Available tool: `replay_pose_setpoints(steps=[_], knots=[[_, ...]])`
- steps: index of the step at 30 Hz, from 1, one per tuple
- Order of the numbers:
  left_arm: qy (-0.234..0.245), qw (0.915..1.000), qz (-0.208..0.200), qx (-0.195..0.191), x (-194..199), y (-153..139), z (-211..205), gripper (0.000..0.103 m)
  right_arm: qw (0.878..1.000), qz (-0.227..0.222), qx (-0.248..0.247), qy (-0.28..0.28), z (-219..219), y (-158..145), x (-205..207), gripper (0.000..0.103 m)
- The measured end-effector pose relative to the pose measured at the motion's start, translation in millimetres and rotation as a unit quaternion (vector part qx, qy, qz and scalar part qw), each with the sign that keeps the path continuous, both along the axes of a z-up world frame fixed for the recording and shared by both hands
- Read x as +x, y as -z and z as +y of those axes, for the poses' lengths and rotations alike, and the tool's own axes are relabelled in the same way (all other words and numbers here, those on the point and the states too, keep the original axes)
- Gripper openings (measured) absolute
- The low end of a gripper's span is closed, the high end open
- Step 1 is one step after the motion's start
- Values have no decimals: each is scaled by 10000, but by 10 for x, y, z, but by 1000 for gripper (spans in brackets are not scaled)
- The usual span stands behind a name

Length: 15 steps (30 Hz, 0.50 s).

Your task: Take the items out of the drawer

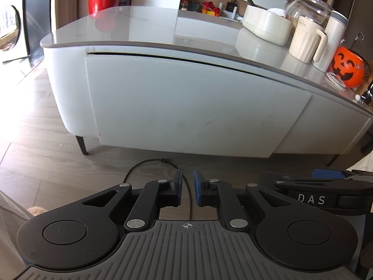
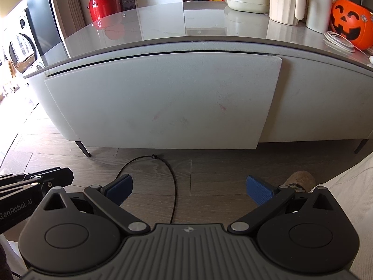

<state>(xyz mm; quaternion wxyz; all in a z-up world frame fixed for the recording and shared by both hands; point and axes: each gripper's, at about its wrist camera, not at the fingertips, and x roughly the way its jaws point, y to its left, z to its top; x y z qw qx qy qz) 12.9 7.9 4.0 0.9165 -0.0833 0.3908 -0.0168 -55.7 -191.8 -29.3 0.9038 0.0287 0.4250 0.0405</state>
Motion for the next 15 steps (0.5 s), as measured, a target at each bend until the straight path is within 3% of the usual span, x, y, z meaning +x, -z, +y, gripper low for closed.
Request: replay_pose_setpoints(steps=[4,10,15], knots=[[-12,10000,54,-67,107,-29,44,13,9999,20,-74,-128,13,-31,139,103],[223,9994,-141,205,430,-241,205,13,9981,-289,-420,-338,-23,-232,478,103],[936,9881,-464,1130,728,-460,591,19,9924,-675,-905,-493,-212,-423,751,103]])
